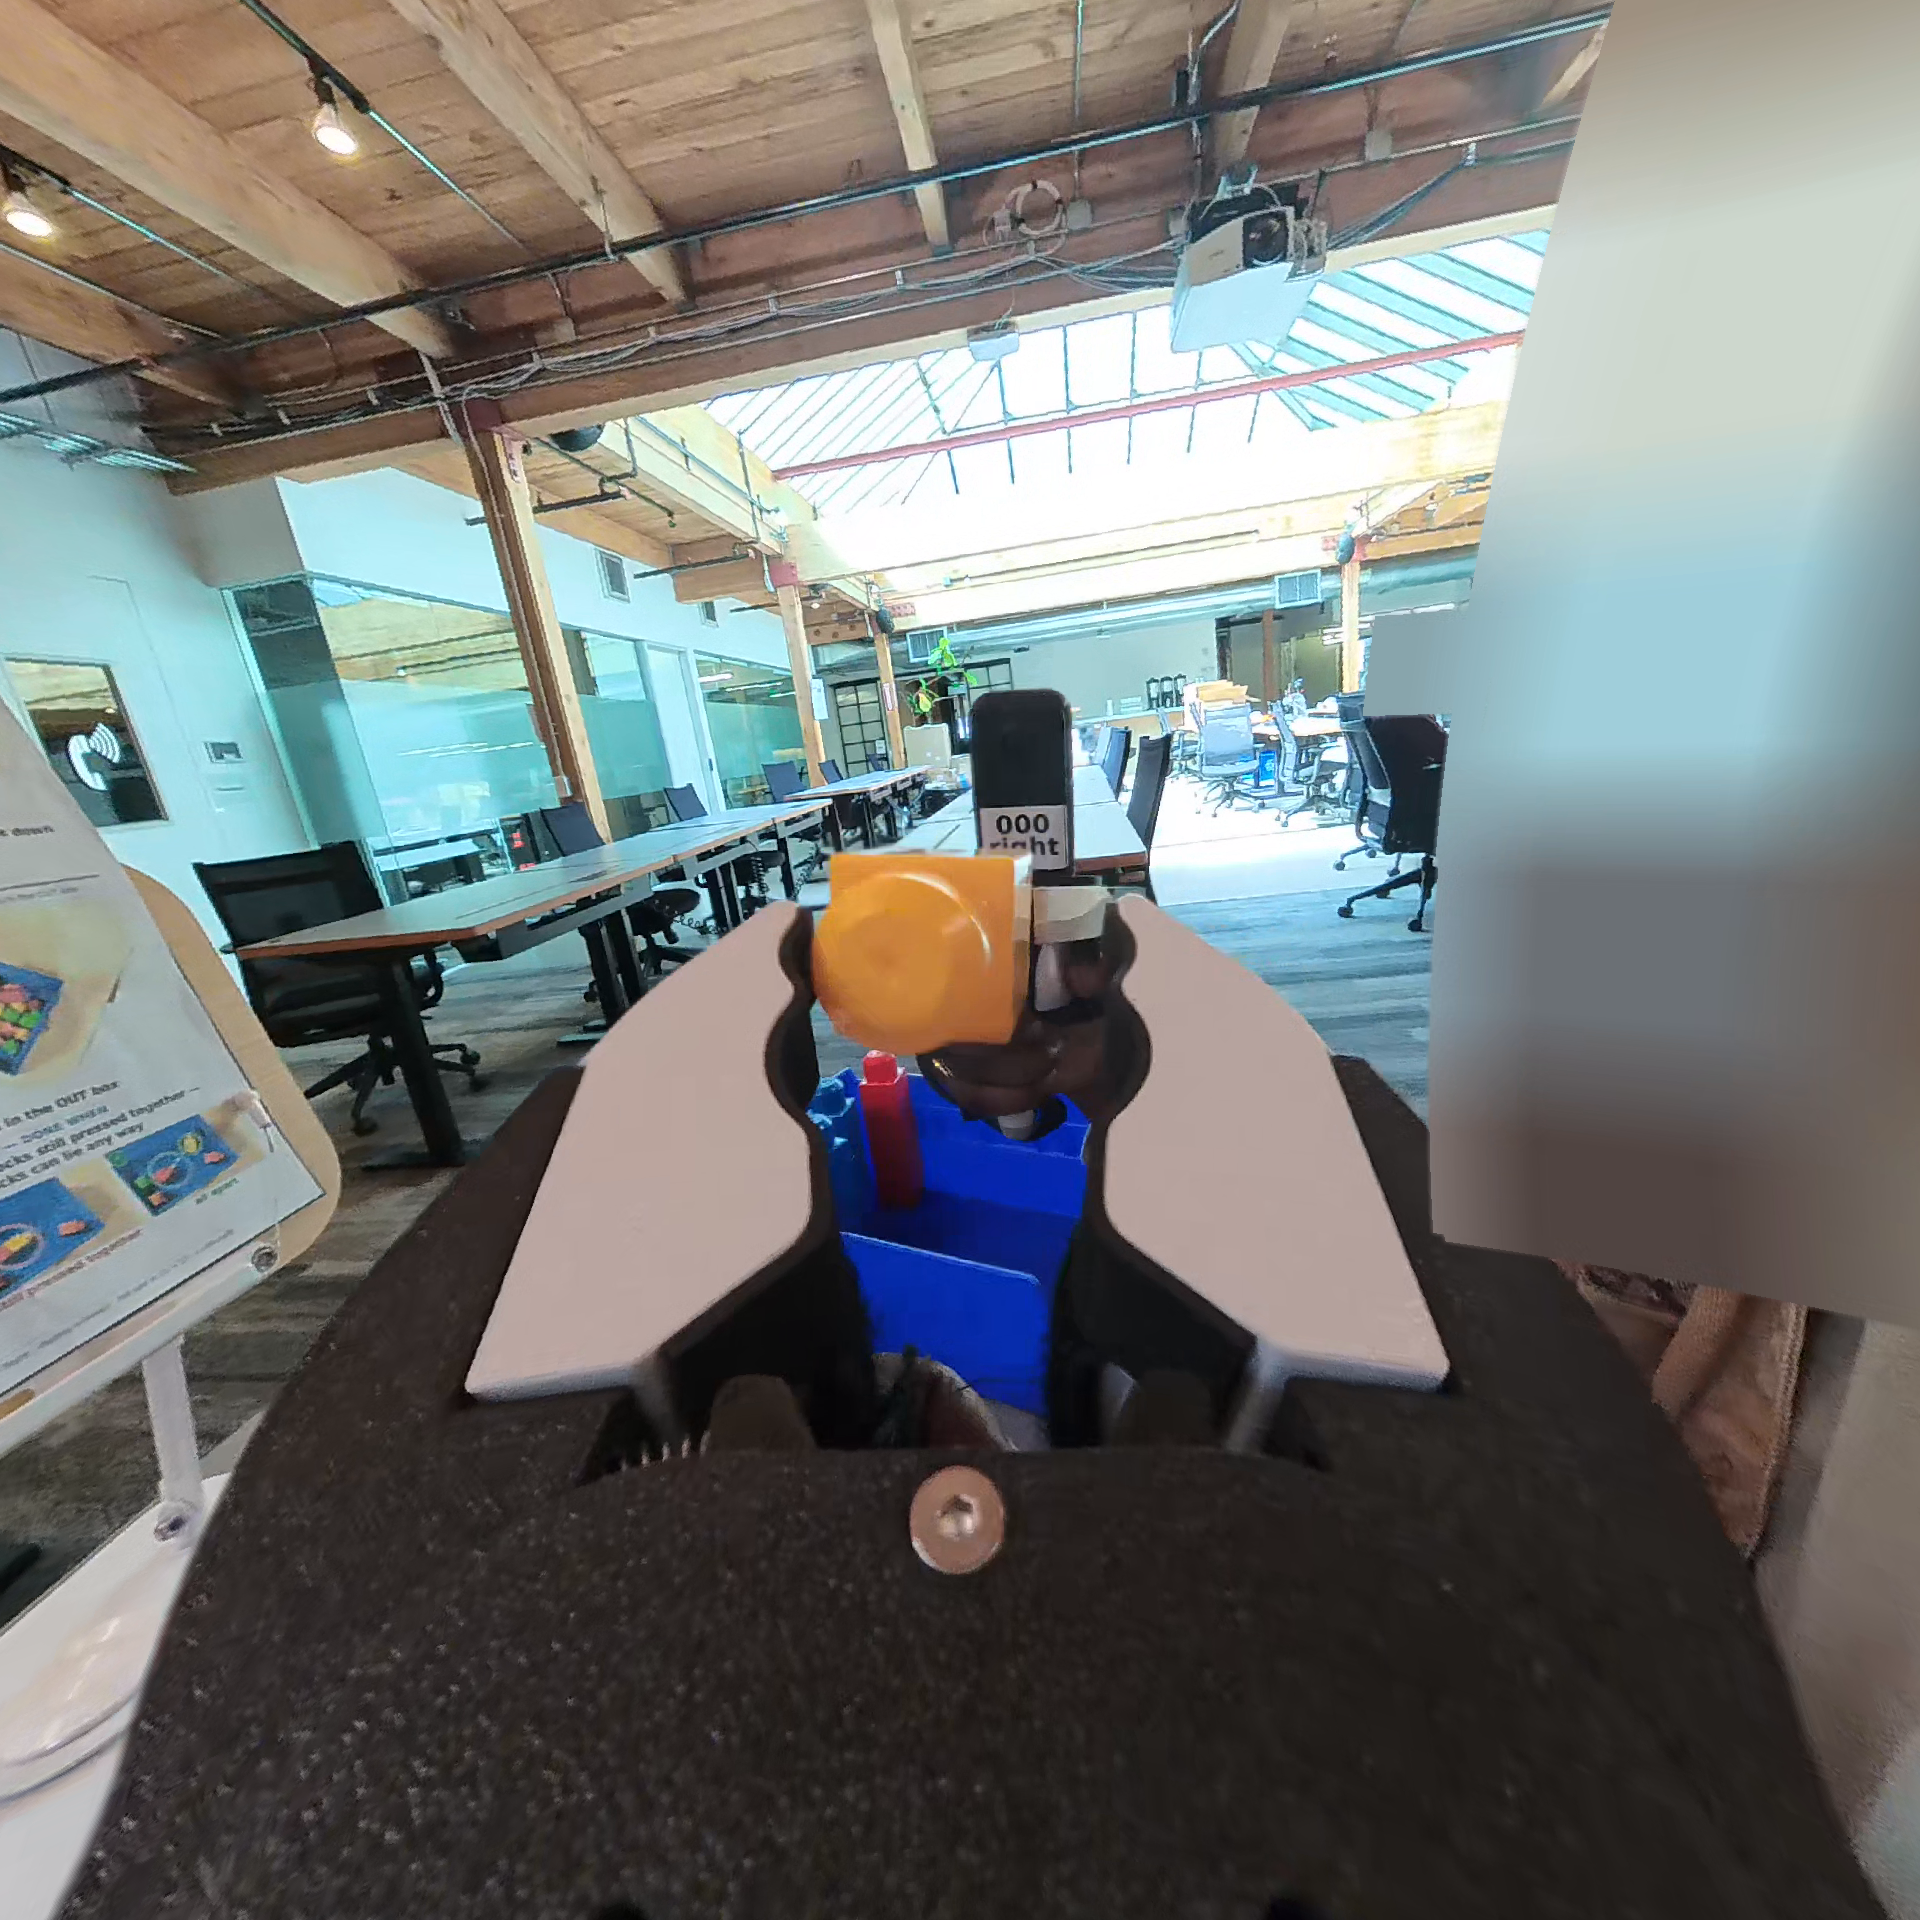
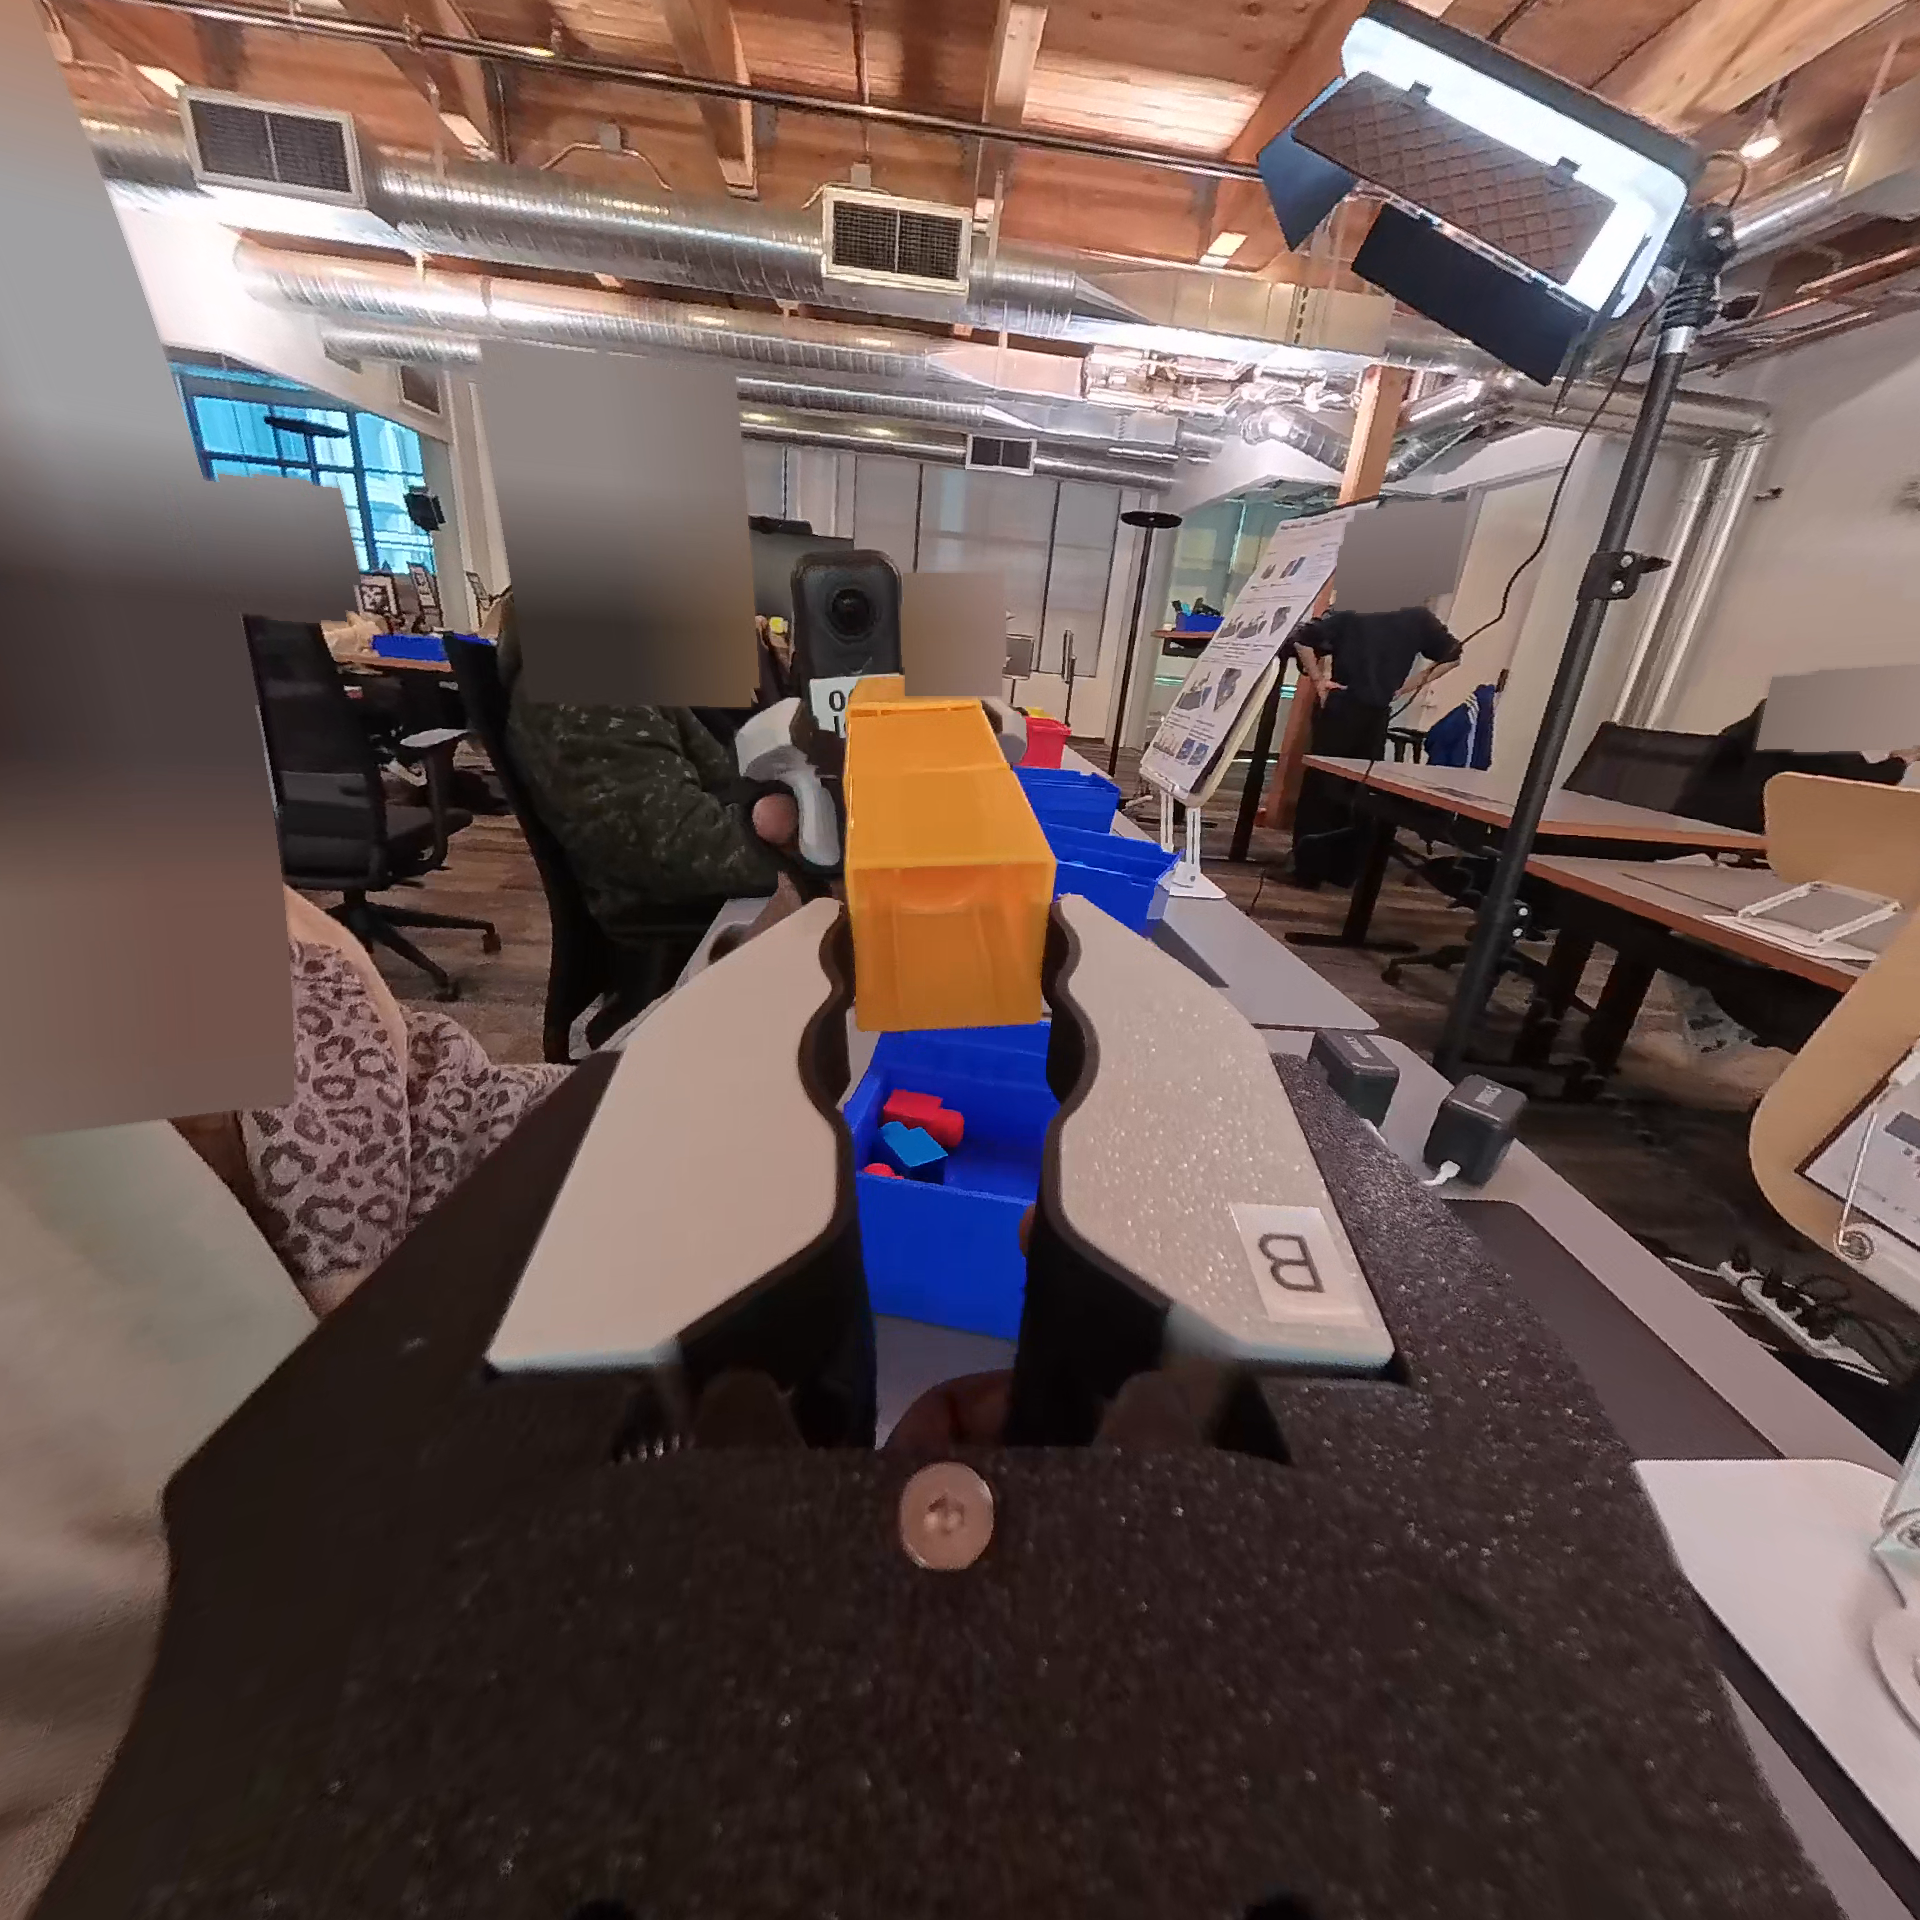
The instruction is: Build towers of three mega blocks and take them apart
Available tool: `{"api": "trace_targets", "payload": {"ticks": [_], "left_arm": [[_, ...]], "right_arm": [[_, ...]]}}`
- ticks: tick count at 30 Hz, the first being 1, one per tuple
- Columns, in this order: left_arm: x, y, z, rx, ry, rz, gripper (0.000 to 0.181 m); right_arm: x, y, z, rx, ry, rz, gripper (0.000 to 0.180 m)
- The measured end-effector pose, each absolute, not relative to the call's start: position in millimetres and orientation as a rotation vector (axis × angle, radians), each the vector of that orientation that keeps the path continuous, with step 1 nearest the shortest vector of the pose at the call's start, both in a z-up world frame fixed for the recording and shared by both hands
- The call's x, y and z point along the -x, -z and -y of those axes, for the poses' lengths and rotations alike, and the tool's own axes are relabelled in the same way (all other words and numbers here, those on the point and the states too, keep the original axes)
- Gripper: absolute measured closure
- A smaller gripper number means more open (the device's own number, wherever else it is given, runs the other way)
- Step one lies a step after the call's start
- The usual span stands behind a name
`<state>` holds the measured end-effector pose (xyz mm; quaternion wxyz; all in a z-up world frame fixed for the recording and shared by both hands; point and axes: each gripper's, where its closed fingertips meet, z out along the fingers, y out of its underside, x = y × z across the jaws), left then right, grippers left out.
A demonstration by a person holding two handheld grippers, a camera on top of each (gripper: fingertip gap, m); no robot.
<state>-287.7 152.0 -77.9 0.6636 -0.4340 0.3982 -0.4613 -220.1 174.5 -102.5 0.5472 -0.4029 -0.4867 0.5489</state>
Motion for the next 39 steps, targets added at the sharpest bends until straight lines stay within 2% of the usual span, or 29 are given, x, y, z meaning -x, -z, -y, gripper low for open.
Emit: {"api": "trace_targets", "payload": {"ticks": [5, 14, 39], "left_arm": [[281, 89, -147, 0.994, 0.982, -0.993, 0.144], [273, 103, -140, 1.085, 0.886, -1.100, 0.145], [269, 98, -137, 1.040, 0.922, -1.090, 0.144]], "right_arm": [[222, 112, -165, 0.930, -1.254, 1.257, 0.145], [217, 120, -158, 0.935, -1.171, 1.332, 0.145], [229, 118, -157, 0.929, -1.183, 1.320, 0.145]]}}
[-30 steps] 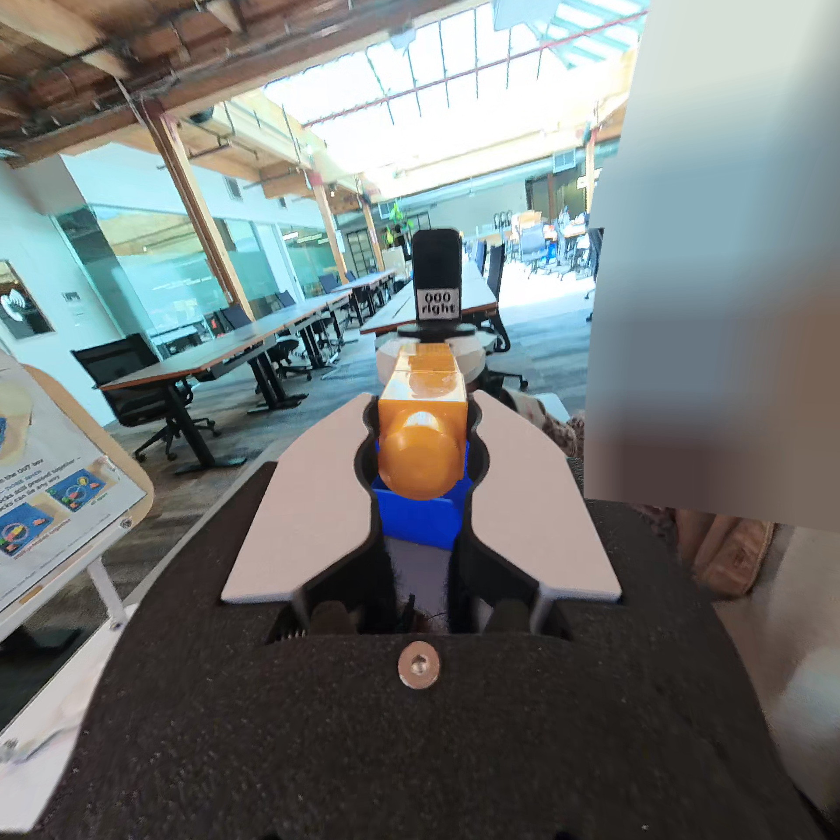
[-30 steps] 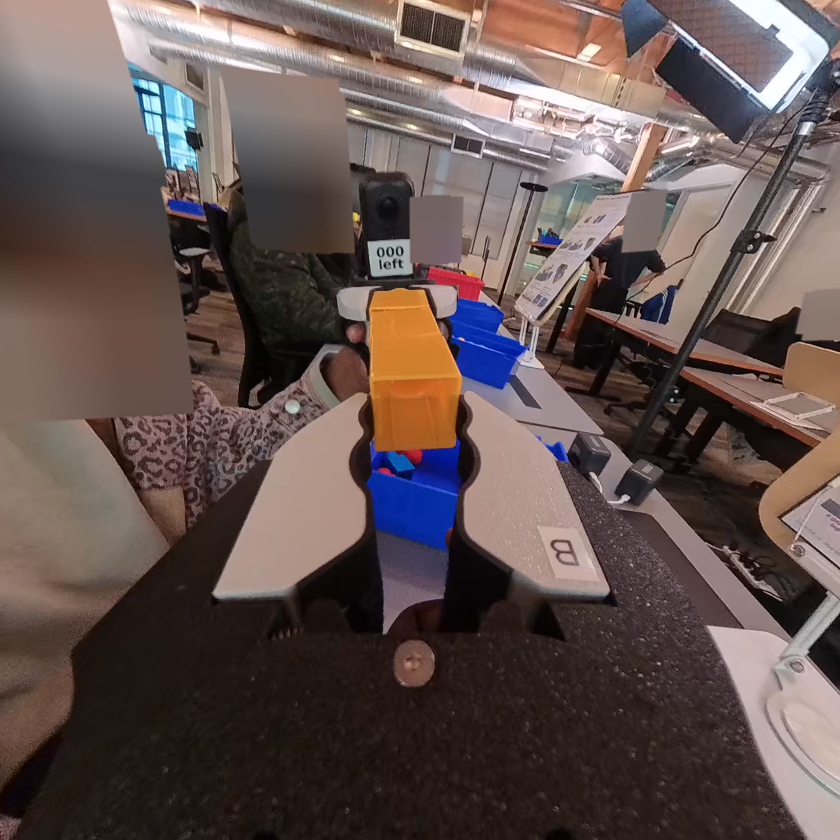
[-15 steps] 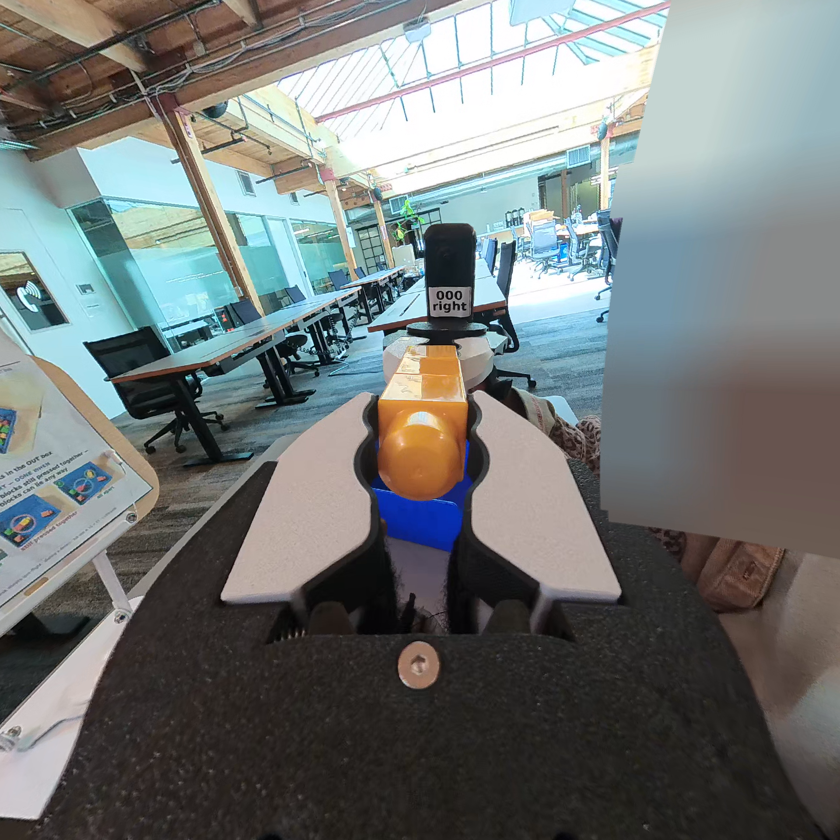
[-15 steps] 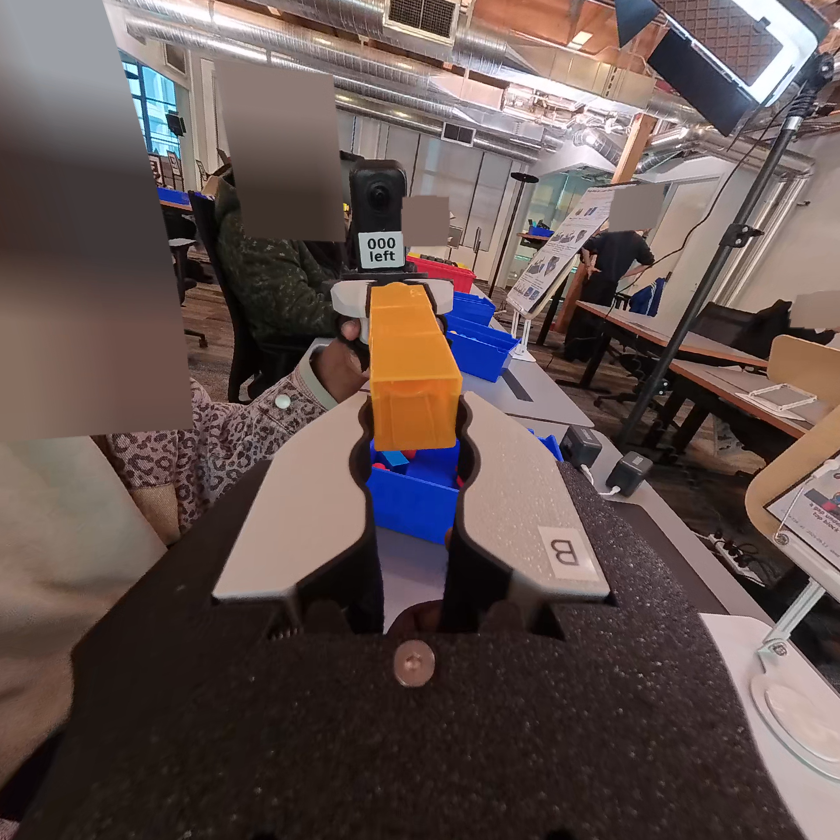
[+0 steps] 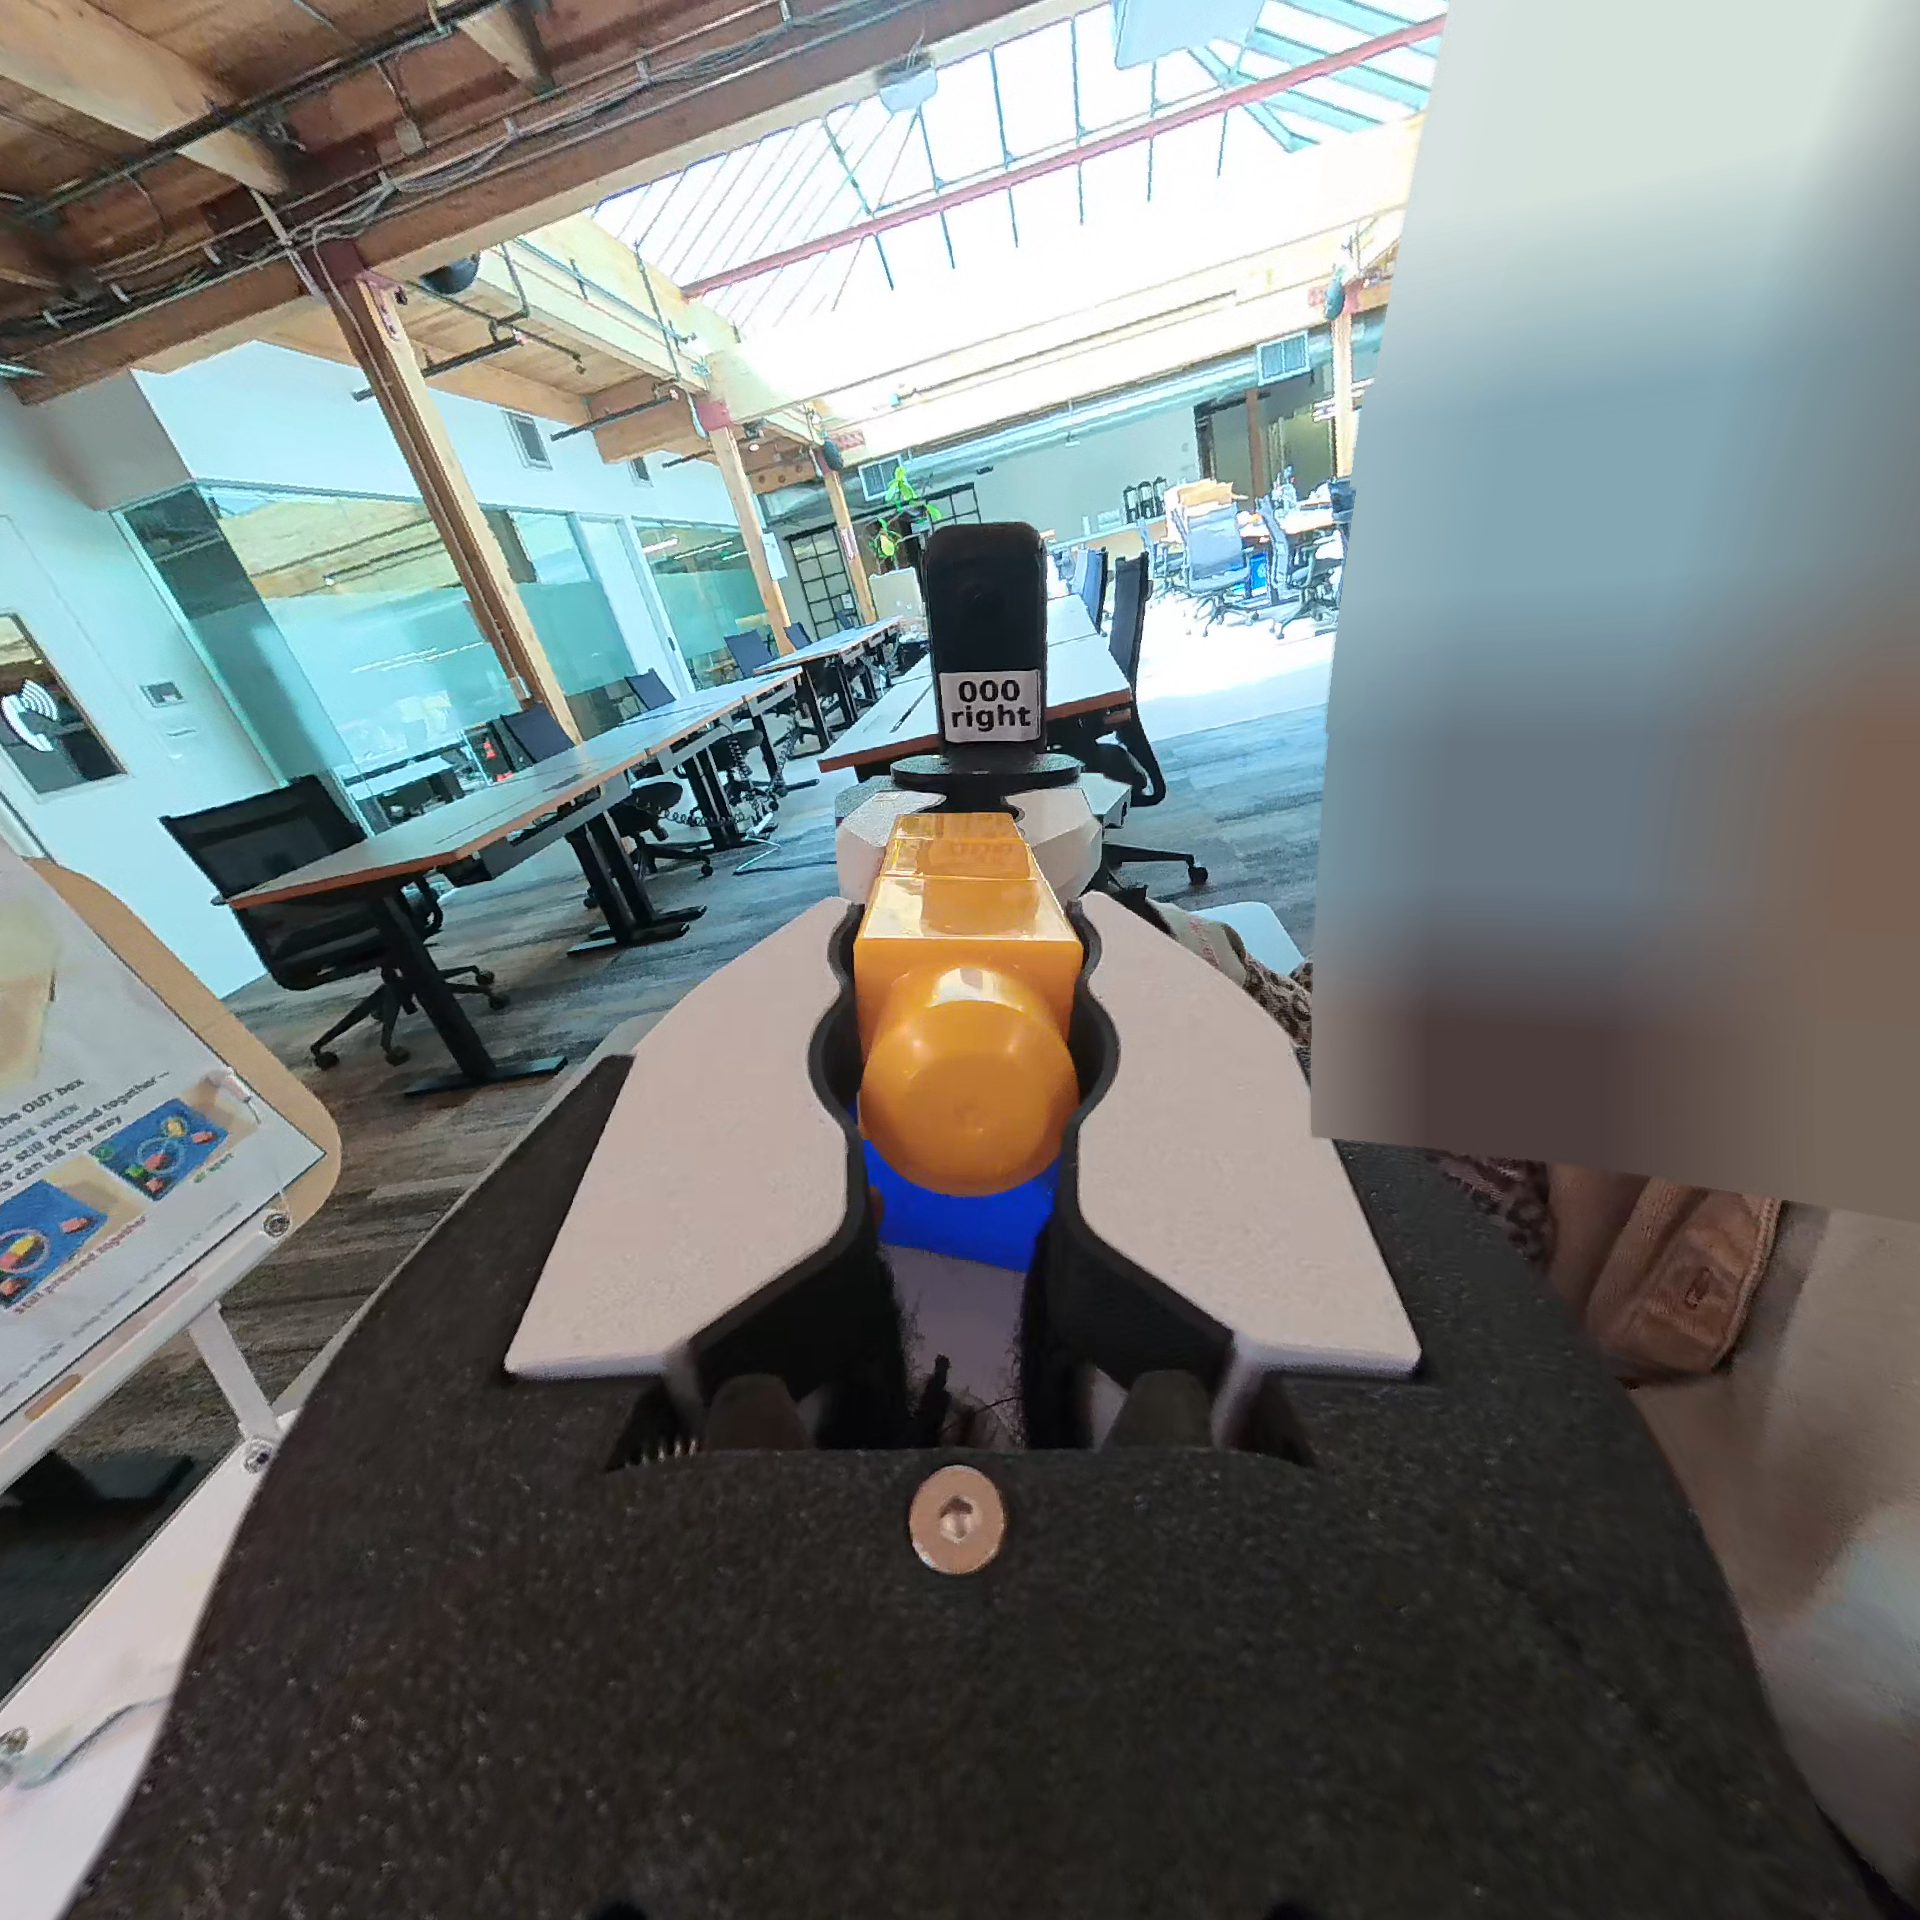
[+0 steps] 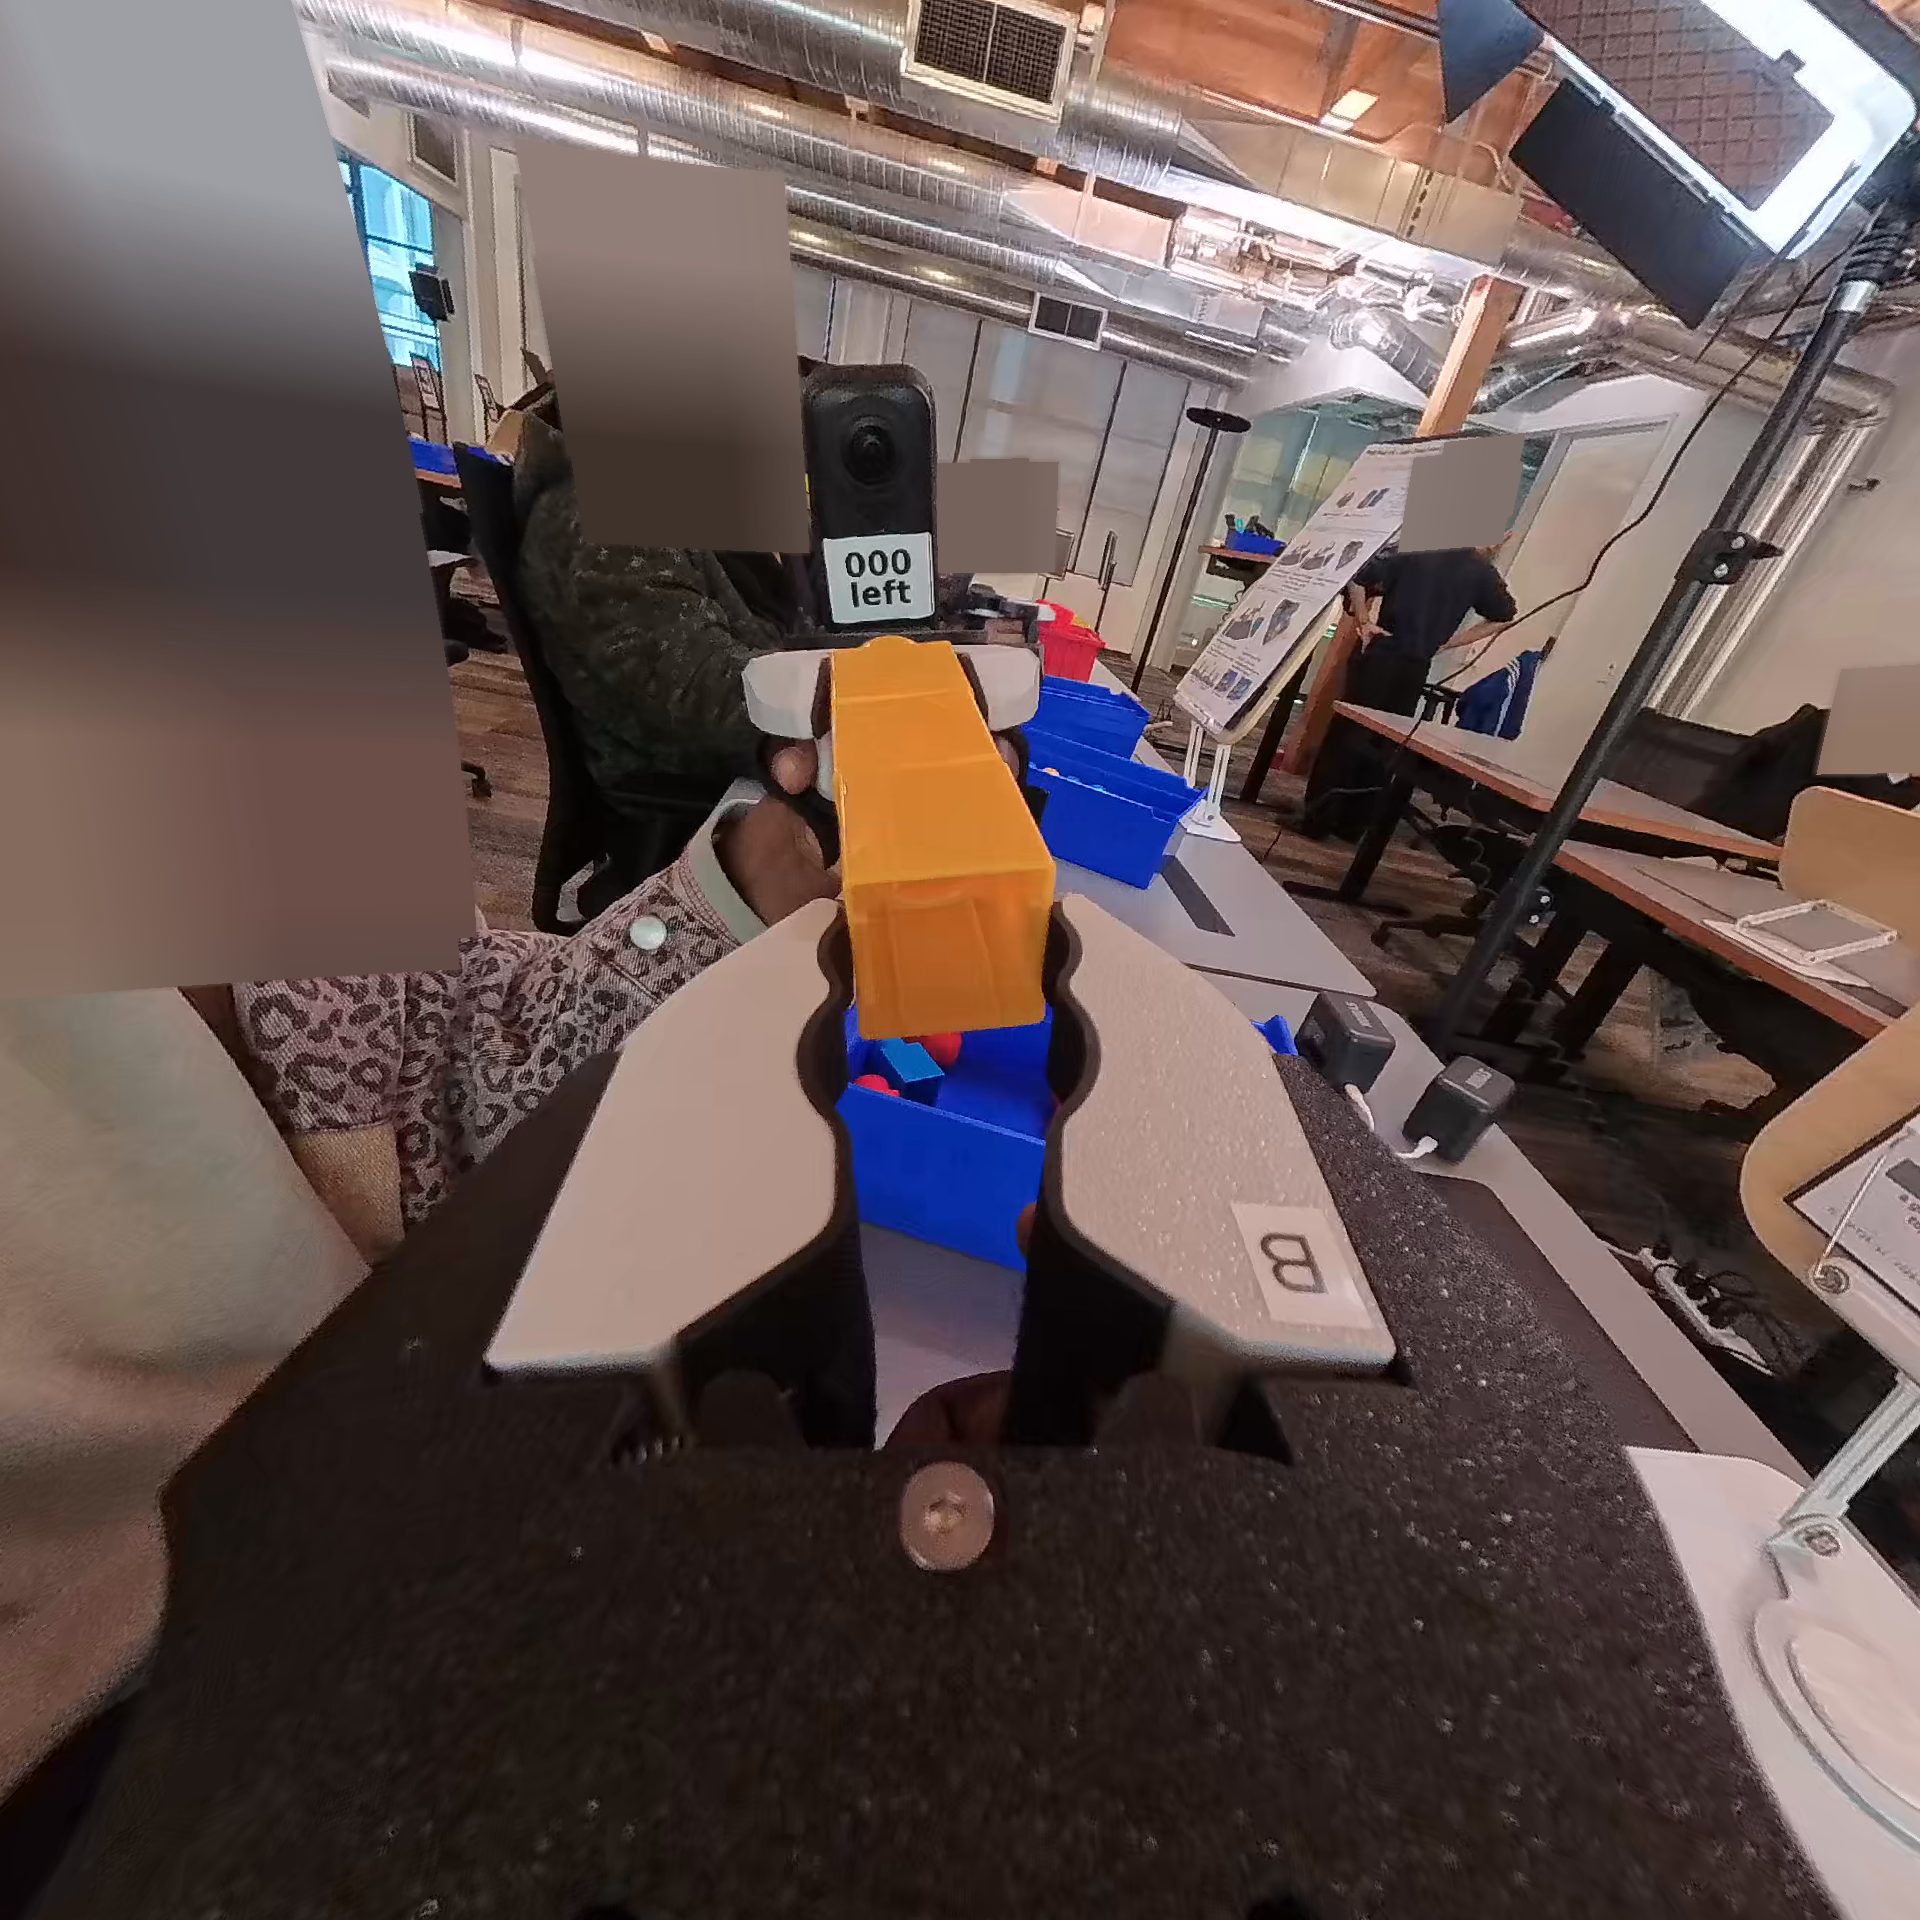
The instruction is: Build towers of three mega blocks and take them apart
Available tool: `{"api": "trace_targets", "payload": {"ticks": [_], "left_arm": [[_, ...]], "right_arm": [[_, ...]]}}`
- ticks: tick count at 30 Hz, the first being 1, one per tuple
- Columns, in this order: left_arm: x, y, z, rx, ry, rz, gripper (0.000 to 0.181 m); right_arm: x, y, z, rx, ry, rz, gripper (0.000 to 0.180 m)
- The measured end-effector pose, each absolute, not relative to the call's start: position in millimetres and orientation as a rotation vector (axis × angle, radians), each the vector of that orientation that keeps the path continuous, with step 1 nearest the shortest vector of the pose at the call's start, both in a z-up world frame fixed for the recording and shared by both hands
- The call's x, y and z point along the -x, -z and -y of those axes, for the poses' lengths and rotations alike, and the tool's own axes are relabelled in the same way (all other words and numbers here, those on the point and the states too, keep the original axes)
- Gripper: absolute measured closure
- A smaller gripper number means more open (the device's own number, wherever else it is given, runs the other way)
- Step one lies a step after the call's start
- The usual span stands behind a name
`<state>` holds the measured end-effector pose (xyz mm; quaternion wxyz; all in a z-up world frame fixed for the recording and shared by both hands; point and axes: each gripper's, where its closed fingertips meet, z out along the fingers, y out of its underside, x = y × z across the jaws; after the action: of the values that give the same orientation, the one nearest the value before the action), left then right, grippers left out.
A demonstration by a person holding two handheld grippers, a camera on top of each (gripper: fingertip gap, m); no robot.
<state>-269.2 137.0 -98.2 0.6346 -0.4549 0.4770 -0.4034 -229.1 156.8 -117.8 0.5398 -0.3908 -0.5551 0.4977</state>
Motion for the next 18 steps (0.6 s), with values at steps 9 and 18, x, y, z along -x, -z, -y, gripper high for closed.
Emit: {"api": "trace_targets", "payload": {"ticks": [9, 18], "left_arm": [[272, 61, -156, 0.893, 0.990, -0.788, 0.130], [273, 53, -176, 0.849, 1.073, -0.605, 0.143]], "right_arm": [[229, 82, -174, 0.822, -1.397, 1.015, 0.145], [258, 85, -183, 0.848, -1.612, 0.892, 0.145]]}}
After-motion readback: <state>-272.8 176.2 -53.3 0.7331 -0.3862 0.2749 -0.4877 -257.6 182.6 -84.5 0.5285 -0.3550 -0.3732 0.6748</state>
